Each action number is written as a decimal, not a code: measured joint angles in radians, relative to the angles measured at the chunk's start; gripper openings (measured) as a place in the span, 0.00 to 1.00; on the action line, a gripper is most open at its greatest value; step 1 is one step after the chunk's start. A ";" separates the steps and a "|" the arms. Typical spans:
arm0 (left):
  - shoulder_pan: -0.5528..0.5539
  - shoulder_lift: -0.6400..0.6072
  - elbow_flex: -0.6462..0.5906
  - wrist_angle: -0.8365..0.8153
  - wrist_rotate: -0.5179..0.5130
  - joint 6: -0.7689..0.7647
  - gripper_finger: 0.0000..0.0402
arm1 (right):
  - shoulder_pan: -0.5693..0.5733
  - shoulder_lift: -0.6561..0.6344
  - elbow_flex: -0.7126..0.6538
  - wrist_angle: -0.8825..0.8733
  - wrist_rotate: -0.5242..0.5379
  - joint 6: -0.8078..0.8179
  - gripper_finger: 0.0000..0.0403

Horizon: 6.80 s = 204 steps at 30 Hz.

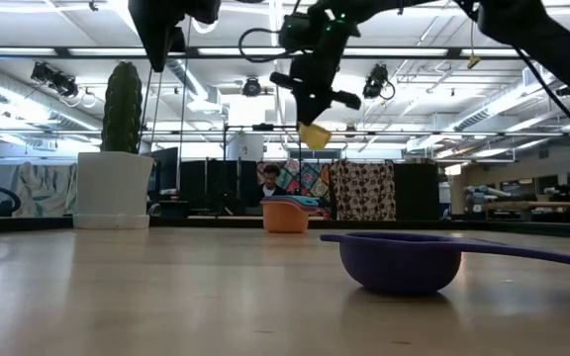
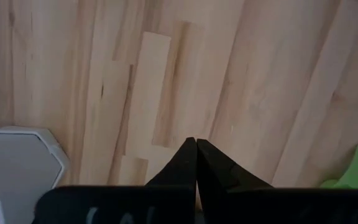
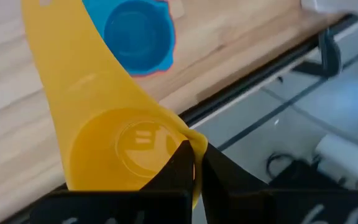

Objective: Nest measuring cups in basket
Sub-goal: Stack the yellow measuring cup on top of the blue measuring cup

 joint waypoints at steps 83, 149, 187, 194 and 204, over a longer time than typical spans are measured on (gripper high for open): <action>0.184 -0.008 0.000 -0.011 0.073 0.073 0.01 | -0.050 0.164 -0.086 0.214 -0.409 0.043 0.08; 0.191 -0.008 0.000 0.042 0.073 0.095 0.01 | -0.043 0.049 -0.087 0.136 -0.238 0.326 0.20; 0.228 0.384 0.000 0.446 0.022 -0.156 0.01 | -0.186 -0.066 -0.436 0.015 -0.436 1.131 0.01; 0.267 0.393 0.000 0.447 0.023 -0.148 0.01 | -0.185 -0.066 -0.487 0.046 -0.450 1.147 0.01; 0.313 0.397 -0.089 0.533 0.078 -0.105 0.01 | -0.162 -0.066 -0.551 0.125 -0.470 1.136 0.01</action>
